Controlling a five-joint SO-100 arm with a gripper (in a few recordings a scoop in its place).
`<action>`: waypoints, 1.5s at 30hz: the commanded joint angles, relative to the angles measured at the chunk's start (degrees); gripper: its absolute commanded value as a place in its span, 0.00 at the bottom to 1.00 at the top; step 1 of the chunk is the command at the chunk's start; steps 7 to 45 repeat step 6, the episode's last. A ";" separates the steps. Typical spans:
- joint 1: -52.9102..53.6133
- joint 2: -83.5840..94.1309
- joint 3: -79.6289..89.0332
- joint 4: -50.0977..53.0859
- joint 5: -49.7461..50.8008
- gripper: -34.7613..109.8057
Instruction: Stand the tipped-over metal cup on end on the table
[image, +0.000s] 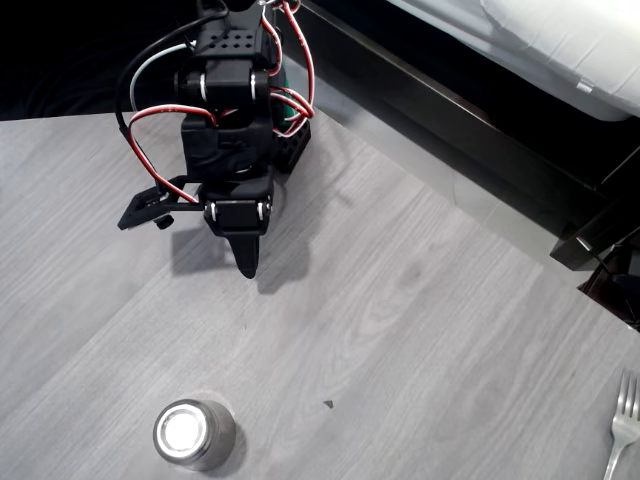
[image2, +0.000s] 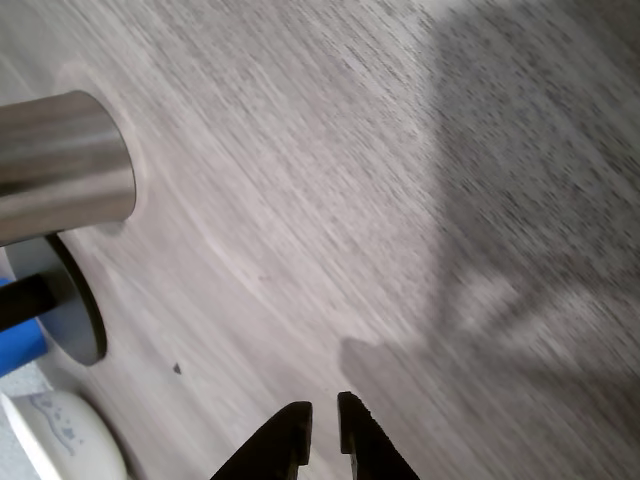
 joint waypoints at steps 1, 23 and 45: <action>0.70 1.41 -0.35 0.09 0.18 0.24; 0.70 1.41 -0.35 0.09 0.18 0.24; 0.70 1.41 -0.35 0.09 0.18 0.24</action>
